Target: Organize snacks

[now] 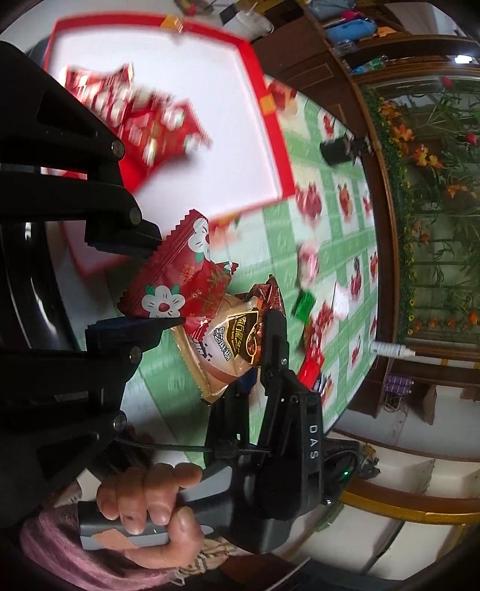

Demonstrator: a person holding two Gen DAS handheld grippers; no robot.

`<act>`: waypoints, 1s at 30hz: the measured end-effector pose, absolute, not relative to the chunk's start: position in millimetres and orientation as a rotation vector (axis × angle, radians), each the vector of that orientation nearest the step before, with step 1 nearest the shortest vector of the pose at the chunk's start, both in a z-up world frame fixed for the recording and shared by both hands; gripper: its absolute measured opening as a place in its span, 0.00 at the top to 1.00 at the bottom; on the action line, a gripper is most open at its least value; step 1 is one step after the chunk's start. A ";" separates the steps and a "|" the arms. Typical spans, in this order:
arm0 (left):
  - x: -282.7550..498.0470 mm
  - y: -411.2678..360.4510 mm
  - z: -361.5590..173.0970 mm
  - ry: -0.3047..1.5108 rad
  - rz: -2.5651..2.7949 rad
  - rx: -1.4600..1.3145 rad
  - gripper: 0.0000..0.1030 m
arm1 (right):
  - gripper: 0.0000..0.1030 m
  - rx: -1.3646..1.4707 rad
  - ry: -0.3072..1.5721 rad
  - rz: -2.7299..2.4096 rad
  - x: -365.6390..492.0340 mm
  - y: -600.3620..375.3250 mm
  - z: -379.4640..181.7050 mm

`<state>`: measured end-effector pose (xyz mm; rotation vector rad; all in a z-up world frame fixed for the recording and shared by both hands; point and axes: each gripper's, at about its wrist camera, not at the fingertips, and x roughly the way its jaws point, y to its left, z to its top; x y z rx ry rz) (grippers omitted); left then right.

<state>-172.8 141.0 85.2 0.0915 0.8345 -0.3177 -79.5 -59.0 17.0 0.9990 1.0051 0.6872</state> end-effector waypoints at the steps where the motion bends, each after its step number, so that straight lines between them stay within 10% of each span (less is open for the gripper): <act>1: -171.3 148.4 87.3 0.834 -0.305 0.105 0.76 | 0.75 0.998 1.006 0.695 -77.5 -49.7 18.5; 25: -96.9 288.5 67.3 0.945 0.020 0.124 0.74 | 0.64 0.847 1.004 0.827 -24.2 139.6 38.1; 30: -84.8 299.8 64.8 0.948 0.114 0.106 0.50 | 0.45 0.735 0.913 0.794 -14.2 138.4 56.4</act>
